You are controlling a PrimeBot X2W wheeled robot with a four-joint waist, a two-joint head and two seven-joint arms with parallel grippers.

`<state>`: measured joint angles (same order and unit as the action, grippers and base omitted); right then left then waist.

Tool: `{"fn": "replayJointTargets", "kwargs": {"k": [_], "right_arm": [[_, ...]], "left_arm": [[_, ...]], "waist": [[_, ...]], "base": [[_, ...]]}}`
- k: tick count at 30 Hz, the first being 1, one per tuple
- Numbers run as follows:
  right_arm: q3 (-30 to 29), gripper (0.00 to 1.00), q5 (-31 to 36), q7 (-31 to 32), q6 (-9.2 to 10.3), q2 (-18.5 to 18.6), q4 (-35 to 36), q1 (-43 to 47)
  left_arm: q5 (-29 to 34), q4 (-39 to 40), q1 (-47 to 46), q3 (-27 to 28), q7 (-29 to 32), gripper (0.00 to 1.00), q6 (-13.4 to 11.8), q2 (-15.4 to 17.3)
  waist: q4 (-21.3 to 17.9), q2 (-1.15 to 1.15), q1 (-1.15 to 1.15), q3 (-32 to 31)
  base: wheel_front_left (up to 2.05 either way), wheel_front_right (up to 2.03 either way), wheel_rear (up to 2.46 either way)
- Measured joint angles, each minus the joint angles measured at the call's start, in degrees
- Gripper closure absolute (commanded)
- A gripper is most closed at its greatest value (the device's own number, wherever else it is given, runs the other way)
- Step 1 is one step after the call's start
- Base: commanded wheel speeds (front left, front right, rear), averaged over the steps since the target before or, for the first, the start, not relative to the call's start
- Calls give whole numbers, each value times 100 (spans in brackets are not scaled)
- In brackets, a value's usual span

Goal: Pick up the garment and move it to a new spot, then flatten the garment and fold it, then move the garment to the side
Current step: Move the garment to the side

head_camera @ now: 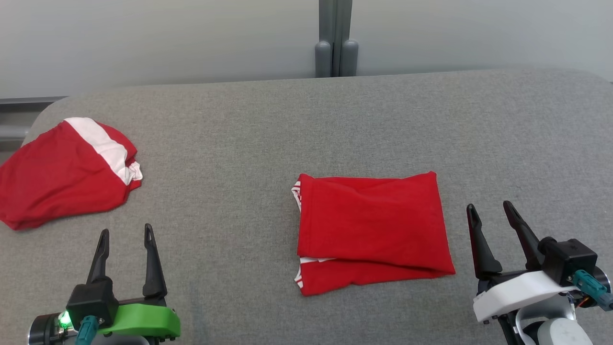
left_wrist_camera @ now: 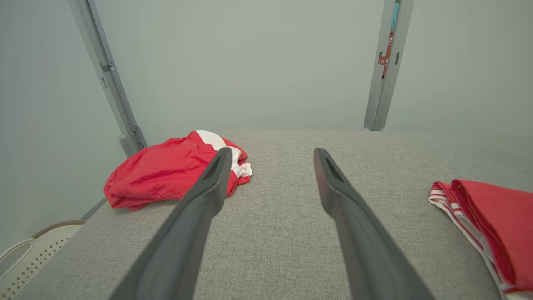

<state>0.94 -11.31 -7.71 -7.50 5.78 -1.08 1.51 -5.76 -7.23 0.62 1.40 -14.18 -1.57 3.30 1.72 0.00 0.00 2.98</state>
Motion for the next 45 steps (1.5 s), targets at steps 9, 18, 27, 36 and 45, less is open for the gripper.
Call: {"fn": "replayJointTargets", "kwargs": {"k": [9,18,27,36,45], "right_arm": [[133,0,0,83,1,163,-238,-283],[614,0,-151,256,0,563,-1216,-1652],[1020,0,-535,20,-2,575,-2713,-2113],[1455,0,-876,-336,-2,466,-3822,-2301],[2271,74,-1630,-514,27,333,-4074,-2438]], "left_arm": [[-63,108,5,-9,5,0,-58,12],[-91,88,-210,-92,-23,0,-74,11],[-119,-62,-464,-230,-62,0,-64,1],[-167,-70,-598,-246,-79,0,-104,-8],[-220,-48,-664,-289,-85,0,-107,-23]], "waist": [[-29,0,0,112],[-47,0,0,393],[66,0,0,695],[134,0,0,976],[122,0,0,1007]], "base": [[0,0,0],[0,0,0],[0,0,0],[0,0,0],[0,0,0]]}}
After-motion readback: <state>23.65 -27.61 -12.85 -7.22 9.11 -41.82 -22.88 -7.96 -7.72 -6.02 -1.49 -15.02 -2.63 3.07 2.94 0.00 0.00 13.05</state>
